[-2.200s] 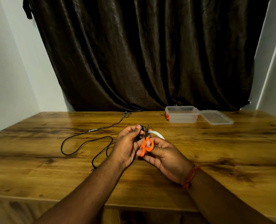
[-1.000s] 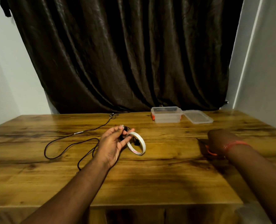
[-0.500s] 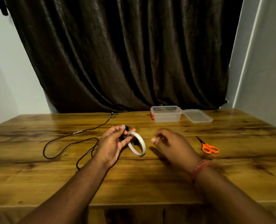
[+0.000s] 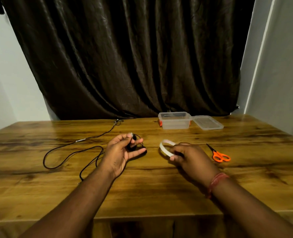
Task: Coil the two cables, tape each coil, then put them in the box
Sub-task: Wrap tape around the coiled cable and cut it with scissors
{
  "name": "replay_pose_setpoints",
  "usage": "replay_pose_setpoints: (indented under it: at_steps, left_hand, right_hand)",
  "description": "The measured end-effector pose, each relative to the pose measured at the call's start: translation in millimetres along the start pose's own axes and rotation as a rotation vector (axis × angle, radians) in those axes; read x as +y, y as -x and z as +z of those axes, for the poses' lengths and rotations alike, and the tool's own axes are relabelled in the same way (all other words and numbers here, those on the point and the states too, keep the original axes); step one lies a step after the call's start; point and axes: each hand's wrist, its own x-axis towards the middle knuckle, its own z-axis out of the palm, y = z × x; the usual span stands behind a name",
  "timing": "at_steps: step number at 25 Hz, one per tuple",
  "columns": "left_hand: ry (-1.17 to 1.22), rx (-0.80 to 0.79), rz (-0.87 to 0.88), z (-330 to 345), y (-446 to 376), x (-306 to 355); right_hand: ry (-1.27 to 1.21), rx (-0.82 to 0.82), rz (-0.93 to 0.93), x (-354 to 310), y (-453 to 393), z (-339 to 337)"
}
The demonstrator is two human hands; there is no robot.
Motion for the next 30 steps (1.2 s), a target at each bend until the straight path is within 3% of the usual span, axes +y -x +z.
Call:
replay_pose_setpoints:
  at_steps: [3,5,22,24,27,30]
  left_hand:
    - [-0.060,0.002,-0.008,-1,1,0]
    - [-0.105,-0.010,-0.006,0,2,-1]
    - [-0.206,-0.098,-0.008,1,6,-5]
    - [-0.226,-0.110,-0.019,2,6,-6]
    - [-0.248,-0.128,-0.026,3,5,-8]
    - [-0.267,-0.146,-0.022,1,4,-8]
  right_hand:
    - [0.330,-0.022,-0.035,24,3,-12]
    - [0.424,-0.032,-0.031,37,2,-16]
    - [0.498,0.034,0.038,35,3,-8]
    - [0.355,0.041,-0.009,11,-4,-2]
    - [-0.208,0.016,0.039,-34,-34,17]
    - [-0.581,-0.002,0.036,-52,-58,38]
